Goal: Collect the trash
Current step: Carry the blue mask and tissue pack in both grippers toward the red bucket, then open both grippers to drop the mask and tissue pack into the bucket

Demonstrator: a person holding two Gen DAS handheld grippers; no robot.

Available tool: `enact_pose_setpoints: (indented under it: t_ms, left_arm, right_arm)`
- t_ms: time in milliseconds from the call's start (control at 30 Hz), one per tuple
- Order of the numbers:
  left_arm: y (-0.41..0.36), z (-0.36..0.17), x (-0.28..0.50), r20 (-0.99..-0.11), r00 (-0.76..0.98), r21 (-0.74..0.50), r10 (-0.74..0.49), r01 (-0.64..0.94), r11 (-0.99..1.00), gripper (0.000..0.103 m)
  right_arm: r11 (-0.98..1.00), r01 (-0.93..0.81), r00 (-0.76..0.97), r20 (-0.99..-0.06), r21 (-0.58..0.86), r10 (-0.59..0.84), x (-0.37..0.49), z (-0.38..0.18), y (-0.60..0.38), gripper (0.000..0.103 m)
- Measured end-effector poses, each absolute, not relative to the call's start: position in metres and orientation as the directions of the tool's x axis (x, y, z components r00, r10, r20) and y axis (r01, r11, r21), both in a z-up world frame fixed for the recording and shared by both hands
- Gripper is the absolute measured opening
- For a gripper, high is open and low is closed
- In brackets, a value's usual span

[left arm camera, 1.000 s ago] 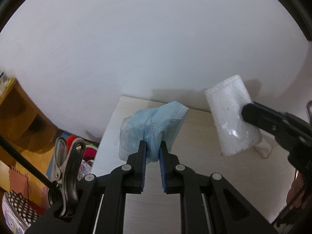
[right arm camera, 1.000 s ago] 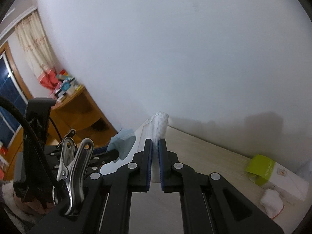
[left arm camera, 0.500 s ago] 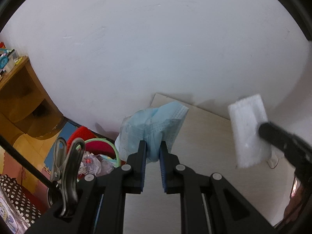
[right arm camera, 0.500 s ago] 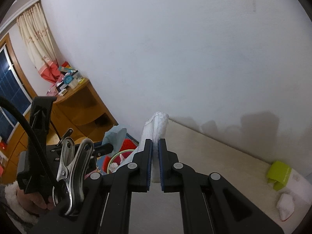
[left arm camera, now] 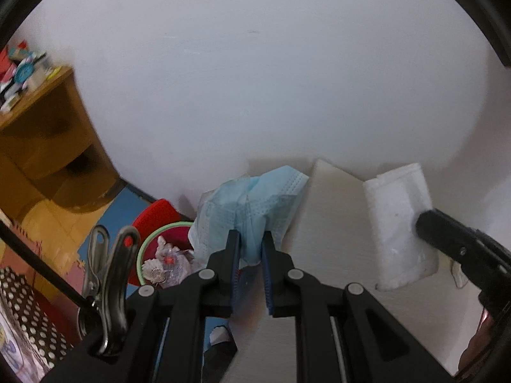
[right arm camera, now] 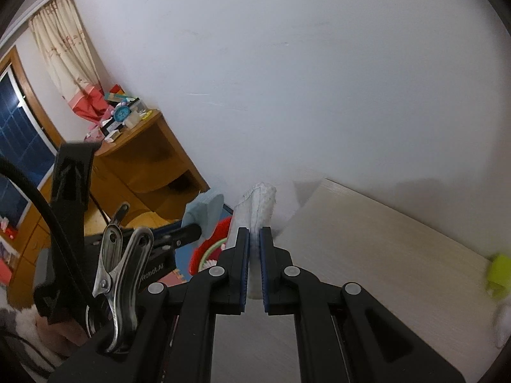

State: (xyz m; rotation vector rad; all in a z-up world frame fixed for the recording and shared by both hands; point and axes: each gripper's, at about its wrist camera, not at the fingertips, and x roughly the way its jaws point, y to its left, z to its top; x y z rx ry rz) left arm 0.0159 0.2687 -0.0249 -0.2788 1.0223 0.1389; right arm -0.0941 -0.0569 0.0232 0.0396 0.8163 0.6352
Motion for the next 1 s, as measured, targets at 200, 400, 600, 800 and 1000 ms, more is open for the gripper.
enact_pose_setpoints:
  t_ms: [200,400,600,800,1000]
  left_arm:
    - [0.304,-0.046,0.017,-0.879,0.476,-0.182,-0.001,-0.334,0.925,0.013]
    - [0.335,-0.055,0.021,-0.883,0.469,-0.211,-0.004,-0.389,0.897,0.013]
    - [0.352,-0.063,0.021,-0.899,0.439,-0.221,-0.010,-0.435,0.873,0.013]
    - [0.368,-0.078,0.020,-0.917,0.398,-0.240,-0.032,-0.484,0.841,0.014]
    - [0.379,-0.118,0.023,-0.934,0.354,-0.239,-0.055,-0.502,0.831,0.014]
  right_arm:
    - [0.798,-0.537,0.465,-0.692,0.275,0.552,-0.077,0.013,-0.014,0.008]
    - [0.792,-0.540,0.438,-0.708,0.285,0.554,-0.054,-0.001,0.027,0.008]
    - [0.780,-0.560,0.386,-0.744,0.280,0.545,-0.032,-0.020,0.076,0.008]
    - [0.757,-0.592,0.312,-0.788,0.276,0.531,-0.012,-0.047,0.130,0.008]
    - [0.731,-0.636,0.201,-0.860,0.249,0.468,-0.003,-0.091,0.173,0.008]
